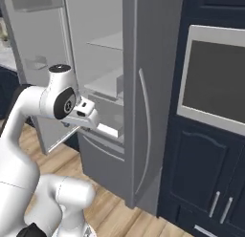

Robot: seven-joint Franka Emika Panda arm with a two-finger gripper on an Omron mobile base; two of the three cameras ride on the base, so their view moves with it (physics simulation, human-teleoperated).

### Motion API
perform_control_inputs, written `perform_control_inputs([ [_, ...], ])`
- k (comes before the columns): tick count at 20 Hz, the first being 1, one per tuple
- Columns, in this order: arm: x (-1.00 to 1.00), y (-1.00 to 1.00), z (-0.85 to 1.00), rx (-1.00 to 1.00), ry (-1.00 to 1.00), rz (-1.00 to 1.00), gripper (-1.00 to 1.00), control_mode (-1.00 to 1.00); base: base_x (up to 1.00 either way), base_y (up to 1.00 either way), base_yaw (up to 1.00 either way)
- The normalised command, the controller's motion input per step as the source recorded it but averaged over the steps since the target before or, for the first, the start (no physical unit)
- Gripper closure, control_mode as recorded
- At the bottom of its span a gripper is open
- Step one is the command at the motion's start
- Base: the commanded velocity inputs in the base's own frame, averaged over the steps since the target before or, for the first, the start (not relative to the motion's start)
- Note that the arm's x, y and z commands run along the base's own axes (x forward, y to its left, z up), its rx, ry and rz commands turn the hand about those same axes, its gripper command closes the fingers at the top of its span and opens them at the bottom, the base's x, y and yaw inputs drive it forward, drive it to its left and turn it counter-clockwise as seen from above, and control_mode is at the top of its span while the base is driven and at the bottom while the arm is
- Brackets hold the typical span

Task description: Take the cheese, shrimp, and onion from the fridge and place them on the plate on the dining counter to create an appetizer plate.

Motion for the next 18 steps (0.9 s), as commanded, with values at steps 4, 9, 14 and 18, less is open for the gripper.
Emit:
perform_control_inputs([
  [4,0.00,0.00,0.00,0.00,0.00,0.00,-1.00,1.00,0.02,0.81,-0.59],
  [9,0.00,0.00,0.00,0.00,0.00,0.00,-1.00,1.00,0.17,0.95,-0.44],
  [14,0.00,0.00,0.00,0.00,0.00,0.00,-1.00,1.00,0.73,0.37,-0.22],
  [18,0.00,0.00,0.00,0.00,0.00,0.00,-1.00,1.00,0.89,0.00,-0.12],
])
